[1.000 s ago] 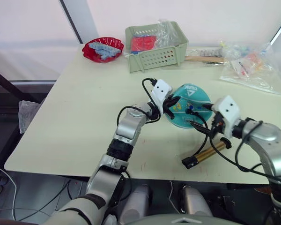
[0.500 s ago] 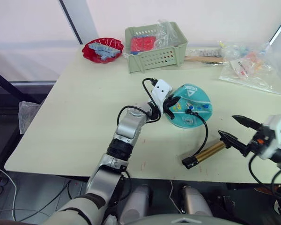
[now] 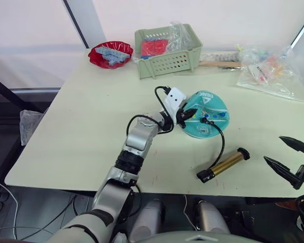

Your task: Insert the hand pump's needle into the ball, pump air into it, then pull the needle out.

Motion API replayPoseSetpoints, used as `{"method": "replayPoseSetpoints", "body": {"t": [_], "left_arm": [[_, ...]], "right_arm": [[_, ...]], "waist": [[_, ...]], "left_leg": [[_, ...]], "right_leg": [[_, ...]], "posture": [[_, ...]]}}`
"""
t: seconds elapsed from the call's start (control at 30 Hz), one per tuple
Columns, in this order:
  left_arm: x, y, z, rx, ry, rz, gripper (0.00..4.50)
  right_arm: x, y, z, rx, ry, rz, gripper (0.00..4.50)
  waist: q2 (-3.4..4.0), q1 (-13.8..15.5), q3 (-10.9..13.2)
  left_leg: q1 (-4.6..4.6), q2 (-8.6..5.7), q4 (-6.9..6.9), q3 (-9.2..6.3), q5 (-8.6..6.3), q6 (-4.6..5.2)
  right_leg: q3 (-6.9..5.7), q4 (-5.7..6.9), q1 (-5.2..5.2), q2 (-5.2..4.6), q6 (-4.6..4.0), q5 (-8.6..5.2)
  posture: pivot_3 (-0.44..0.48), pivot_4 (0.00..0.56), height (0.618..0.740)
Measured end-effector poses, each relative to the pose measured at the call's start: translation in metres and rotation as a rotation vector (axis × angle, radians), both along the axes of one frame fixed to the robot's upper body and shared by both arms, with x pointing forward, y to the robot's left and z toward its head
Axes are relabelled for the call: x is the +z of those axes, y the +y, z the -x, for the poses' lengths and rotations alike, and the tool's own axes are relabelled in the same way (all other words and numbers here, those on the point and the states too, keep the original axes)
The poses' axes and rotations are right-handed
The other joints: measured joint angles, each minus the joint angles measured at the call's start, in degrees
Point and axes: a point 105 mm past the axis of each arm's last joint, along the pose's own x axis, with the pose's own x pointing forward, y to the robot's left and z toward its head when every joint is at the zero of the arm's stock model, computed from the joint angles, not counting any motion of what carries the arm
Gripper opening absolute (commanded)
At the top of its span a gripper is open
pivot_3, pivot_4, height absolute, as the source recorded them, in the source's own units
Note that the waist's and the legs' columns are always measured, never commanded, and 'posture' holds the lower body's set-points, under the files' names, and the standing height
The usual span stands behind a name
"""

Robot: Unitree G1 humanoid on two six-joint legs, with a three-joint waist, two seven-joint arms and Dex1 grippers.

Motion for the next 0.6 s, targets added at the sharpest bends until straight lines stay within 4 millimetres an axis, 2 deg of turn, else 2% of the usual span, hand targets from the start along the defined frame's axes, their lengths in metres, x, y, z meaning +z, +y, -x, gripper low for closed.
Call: {"method": "replayPoseSetpoints", "body": {"t": [0.03,0.07,0.13,0.37,0.47,0.6], "left_arm": [[-0.001,0.0,0.0,0.001,0.005,0.0,3.8],[-0.001,0.0,0.0,0.001,0.006,0.0,3.9],[-0.001,0.0,0.001,-0.001,0.013,0.008,4.4],[0.011,0.004,0.002,-0.003,-0.063,0.034,4.4],[0.023,0.004,0.005,-0.013,-0.125,0.049,4.4],[0.024,0.005,0.006,-0.016,-0.131,0.059,4.4]], "right_arm": [[0.0,-0.001,0.001,-0.001,-0.005,0.004,4.5],[-0.001,-0.001,0.002,-0.003,-0.005,0.005,4.5],[-0.003,-0.004,0.002,-0.015,-0.005,0.003,4.5],[-0.007,-0.008,0.006,-0.032,0.002,0.0,4.5],[-0.006,-0.008,0.007,-0.034,-0.005,-0.006,4.5],[-0.005,-0.008,0.006,-0.037,-0.013,-0.011,4.5]], "waist": [[0.01,0.0,0.02],[0.0,0.0,0.03],[0.0,0.0,0.08],[0.08,-0.01,0.32],[0.07,0.02,0.34],[0.06,0.01,0.34]], "left_leg": [[0.0,0.0,0.0,0.0,0.0,0.0],[0.0,0.0,0.0,0.0,0.0,0.0],[-0.01,0.0,0.0,0.01,0.0,0.0],[-0.16,0.0,-0.01,0.09,0.04,-0.07],[-0.21,0.0,-0.01,0.16,0.13,-0.22],[-0.21,-0.01,-0.01,0.17,0.11,-0.19]], "right_leg": [[0.01,0.0,-0.01,0.0,0.0,0.0],[0.01,0.0,-0.01,0.0,0.0,0.0],[0.03,0.0,-0.01,0.0,-0.01,0.0],[0.14,0.01,-0.22,0.0,-0.24,0.14],[0.19,-0.03,-0.24,-0.02,-0.24,0.14],[0.19,-0.03,-0.25,-0.01,-0.24,0.14]], "posture": [[0.0,0.15,0.737],[0.0,0.15,0.737],[0.0,0.15,0.737],[0.0,0.15,0.737],[0.0,0.15,0.737],[0.0,0.15,0.737]]}}
